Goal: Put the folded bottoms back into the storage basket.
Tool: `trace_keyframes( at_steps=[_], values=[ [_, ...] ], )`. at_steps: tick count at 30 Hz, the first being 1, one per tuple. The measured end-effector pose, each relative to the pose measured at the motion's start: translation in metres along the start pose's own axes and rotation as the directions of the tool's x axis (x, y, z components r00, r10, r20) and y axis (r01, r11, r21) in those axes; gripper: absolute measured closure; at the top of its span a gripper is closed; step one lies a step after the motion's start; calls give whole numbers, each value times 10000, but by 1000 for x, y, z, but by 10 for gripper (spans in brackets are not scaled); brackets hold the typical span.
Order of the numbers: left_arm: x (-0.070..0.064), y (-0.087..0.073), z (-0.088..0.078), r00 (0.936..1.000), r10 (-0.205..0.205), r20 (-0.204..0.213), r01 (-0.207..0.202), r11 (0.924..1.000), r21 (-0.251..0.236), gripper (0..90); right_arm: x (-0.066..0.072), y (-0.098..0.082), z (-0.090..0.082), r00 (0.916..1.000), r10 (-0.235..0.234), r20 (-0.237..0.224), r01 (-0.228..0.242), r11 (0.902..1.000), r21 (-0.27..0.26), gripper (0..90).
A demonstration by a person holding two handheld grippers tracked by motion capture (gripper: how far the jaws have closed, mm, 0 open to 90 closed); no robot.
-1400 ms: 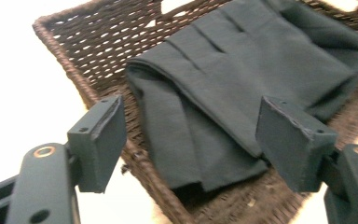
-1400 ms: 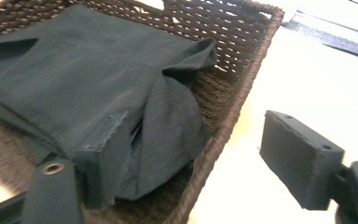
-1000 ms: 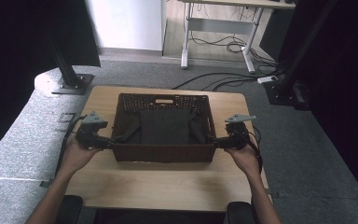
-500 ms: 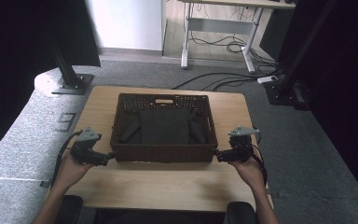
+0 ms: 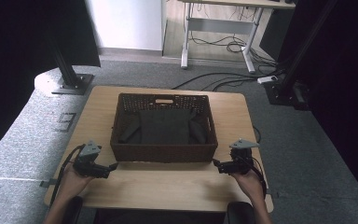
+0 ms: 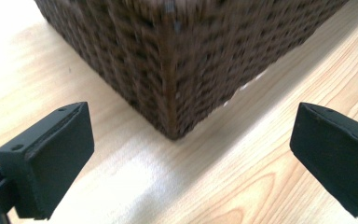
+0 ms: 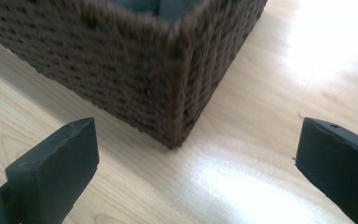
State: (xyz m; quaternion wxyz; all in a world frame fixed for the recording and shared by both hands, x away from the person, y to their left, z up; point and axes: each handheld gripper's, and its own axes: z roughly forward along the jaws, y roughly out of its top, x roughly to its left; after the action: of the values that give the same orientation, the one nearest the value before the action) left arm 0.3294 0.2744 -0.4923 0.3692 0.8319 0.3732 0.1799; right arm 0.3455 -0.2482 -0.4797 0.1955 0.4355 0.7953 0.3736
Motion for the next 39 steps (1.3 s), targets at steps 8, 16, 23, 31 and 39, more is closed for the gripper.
trace_keyframes(
  at_steps=[8, 16, 23, 31, 39],
  values=[
    [-1, -14, 12, 9997, -205, 103, 204, 9998, 71, 0, 3, -22, 12, 9995, 320, -69, -319, 9995, 61, 0],
    [-3, -24, 26, 9994, -270, 197, 261, 9987, 432, 0, 7, -40, 30, 9991, 408, -100, -404, 9983, 423, 0],
    [-1, -31, 36, 9991, -369, 192, 352, 9960, 825, 0, 15, -50, 47, 9996, 265, -17, -262, 9951, 951, 0],
    [-2, -34, 46, 9996, -139, 248, 107, 9920, 1255, 0, 19, -53, 56, 9995, 140, 278, -163, 9963, 839, 0],
    [-2, -34, 47, 9996, -155, 234, 124, 9920, 1258, 0, 18, -54, 57, 9997, 97, 222, -114, 9972, 745, 0]
  ],
)
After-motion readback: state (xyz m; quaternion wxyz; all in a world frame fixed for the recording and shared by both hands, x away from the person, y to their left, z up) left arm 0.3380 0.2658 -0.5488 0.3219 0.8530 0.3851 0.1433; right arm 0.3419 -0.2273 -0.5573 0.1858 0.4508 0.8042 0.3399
